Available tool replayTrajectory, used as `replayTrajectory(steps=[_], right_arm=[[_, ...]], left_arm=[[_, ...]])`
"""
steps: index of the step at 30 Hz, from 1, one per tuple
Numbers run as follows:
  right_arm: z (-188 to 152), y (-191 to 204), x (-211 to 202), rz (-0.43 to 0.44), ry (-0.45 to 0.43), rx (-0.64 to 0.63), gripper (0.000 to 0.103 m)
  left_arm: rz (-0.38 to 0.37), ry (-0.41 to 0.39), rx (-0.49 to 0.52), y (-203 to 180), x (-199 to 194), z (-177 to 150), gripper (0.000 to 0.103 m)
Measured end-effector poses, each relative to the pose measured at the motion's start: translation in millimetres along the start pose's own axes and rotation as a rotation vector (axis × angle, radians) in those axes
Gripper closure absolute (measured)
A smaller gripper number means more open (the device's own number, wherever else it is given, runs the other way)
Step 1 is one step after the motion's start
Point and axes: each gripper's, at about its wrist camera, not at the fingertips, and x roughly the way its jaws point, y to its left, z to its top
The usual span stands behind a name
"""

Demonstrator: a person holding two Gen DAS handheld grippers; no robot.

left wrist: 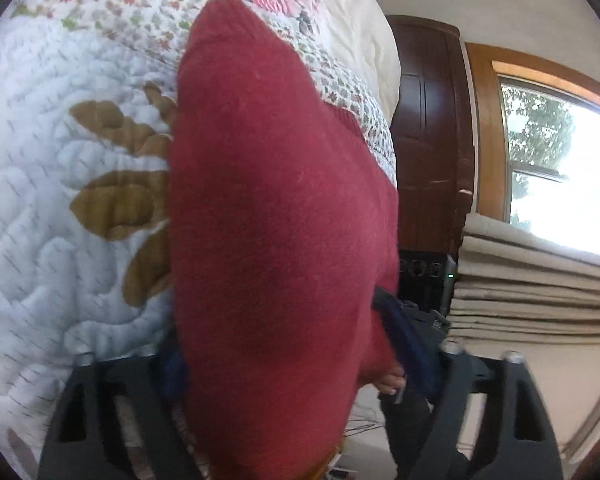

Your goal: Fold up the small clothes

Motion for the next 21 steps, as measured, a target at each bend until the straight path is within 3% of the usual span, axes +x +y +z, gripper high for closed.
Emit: replayTrajectory(steps=[7,11,14,16,18,20,21], right_arm=[[-16,85,3,0.007,-0.067,-0.128,0.063],[-43,131,21,0.04,-0.08,-0.2,0.064],[-72,141,47,0.089,-0.07,-0.22,0.063],[-88,134,73,0.07,-0.041,-0.206,0.062],[-105,104,106,-0.004,0.014,-0.132,0.055],[-113,81,123,-0.113,0.048,-0.078,0.046],[-118,75,121,-0.107,0.039,-0.057,0.043]], left_arm=[[-0.014,-0.025,0.12,-35,-39,-15,0.035],[-0.024,-0.089,0.201,-55,-91,-42,0.035],[-0.019,-0.161,0.243,-47,-141,-79,0.035],[-0.01,-0.196,0.208,-18,-165,-106,0.034],[0.008,-0.186,0.114,36,-168,-129,0.034],[0.107,-0.153,0.012,88,-159,-147,0.034],[0.146,-0.122,-0.034,109,-152,-155,0.026]])
